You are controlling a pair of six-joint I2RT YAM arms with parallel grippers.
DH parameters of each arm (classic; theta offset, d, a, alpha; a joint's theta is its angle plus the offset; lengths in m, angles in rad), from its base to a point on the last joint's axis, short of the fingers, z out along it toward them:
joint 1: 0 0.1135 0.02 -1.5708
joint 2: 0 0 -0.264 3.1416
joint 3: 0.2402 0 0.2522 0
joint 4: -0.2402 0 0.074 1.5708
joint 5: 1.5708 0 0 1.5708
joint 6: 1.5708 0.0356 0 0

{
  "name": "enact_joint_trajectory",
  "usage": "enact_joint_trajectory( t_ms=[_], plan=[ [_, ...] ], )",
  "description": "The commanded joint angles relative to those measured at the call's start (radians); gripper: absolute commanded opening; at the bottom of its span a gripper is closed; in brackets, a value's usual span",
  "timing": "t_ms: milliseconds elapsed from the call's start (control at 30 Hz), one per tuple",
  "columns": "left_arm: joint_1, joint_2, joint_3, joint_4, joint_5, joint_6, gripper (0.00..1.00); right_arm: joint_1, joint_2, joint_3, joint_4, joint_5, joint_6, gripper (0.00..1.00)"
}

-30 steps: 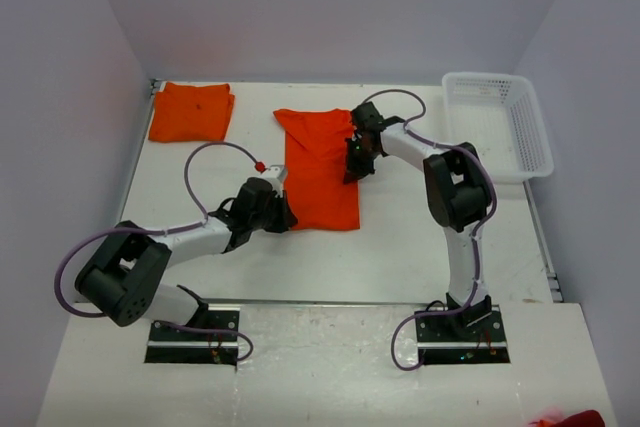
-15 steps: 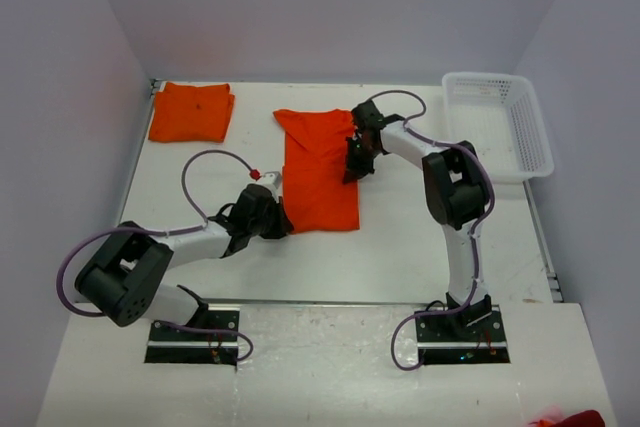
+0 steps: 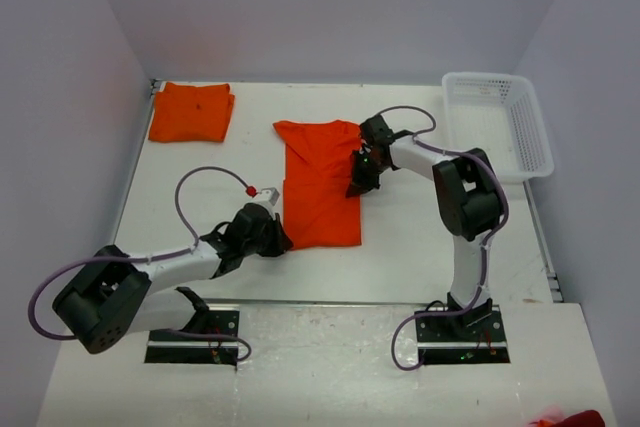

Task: Fold and stack the t-shirts
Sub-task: Grab one side of the 2/3 rectangular tshirt with both arms

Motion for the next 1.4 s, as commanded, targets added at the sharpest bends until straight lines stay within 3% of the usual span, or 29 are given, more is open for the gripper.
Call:
enact_joint_trajectory(
  t_ms=[0, 433, 733, 1000, 1100, 1133, 1200, 1233, 1300, 1367],
  plan=[
    [-0.037, -0.071, -0.057, -0.142, -0.039, -0.051, 0.00, 0.002, -0.047, -0.126, 0.027, 0.043, 0.009, 0.00],
    [-0.199, -0.263, -0.102, -0.278, -0.140, -0.151, 0.00, 0.052, -0.239, -0.414, 0.192, 0.058, 0.015, 0.00],
    [-0.383, -0.254, 0.042, -0.424, -0.359, -0.172, 0.00, 0.062, -0.305, -0.304, 0.170, 0.147, -0.127, 0.01],
    [-0.460, -0.149, 0.264, -0.597, -0.532, -0.134, 0.01, 0.077, -0.533, -0.234, 0.057, 0.163, -0.134, 0.10],
    [-0.460, -0.113, 0.347, -0.674, -0.589, -0.123, 0.16, 0.091, -0.622, -0.285, 0.011, 0.190, -0.100, 0.21],
    [-0.457, -0.108, 0.361, -0.683, -0.591, -0.114, 0.30, 0.091, -0.689, -0.314, 0.005, 0.195, -0.076, 0.31],
    [-0.437, -0.109, 0.381, -0.682, -0.573, -0.079, 0.45, 0.094, -0.760, -0.416, 0.008, 0.186, -0.051, 0.42],
    [-0.395, -0.115, 0.381, -0.670, -0.522, -0.065, 0.49, 0.095, -0.836, -0.458, 0.014, 0.161, -0.028, 0.49],
    [-0.295, -0.161, 0.340, -0.632, -0.443, -0.013, 0.52, 0.100, -0.920, -0.578, 0.035, 0.135, 0.004, 0.53],
    [-0.215, -0.218, 0.293, -0.546, -0.274, 0.041, 0.56, 0.111, -1.032, -0.694, 0.063, 0.082, 0.053, 0.55]
  ],
)
